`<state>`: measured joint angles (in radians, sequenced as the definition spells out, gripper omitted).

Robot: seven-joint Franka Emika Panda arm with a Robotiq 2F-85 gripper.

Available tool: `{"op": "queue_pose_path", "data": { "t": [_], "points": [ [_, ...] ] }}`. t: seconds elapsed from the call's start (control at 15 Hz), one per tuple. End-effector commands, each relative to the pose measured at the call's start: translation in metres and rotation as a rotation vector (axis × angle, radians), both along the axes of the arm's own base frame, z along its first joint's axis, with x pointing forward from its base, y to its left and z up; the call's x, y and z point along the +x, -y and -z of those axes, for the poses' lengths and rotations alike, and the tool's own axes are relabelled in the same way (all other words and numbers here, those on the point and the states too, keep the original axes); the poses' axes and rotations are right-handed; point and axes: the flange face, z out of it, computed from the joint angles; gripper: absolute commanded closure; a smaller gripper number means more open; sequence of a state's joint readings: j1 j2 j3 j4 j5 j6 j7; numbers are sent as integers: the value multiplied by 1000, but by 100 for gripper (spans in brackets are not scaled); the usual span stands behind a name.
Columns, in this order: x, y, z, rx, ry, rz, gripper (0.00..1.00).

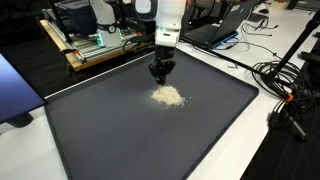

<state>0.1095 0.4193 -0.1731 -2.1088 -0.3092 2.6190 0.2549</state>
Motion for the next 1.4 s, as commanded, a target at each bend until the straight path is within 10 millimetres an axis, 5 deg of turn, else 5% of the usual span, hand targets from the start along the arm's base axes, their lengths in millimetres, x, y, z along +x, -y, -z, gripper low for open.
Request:
{"op": "queue_pose_path", "data": {
  "t": [0.0,0.73,1.33],
  "points": [
    [3,2,2,-24,-19,23,96],
    [-3,-9,-30,-77,14,18,96],
    [-3,-97,-53,-350,24,-86,96]
  ]
}}
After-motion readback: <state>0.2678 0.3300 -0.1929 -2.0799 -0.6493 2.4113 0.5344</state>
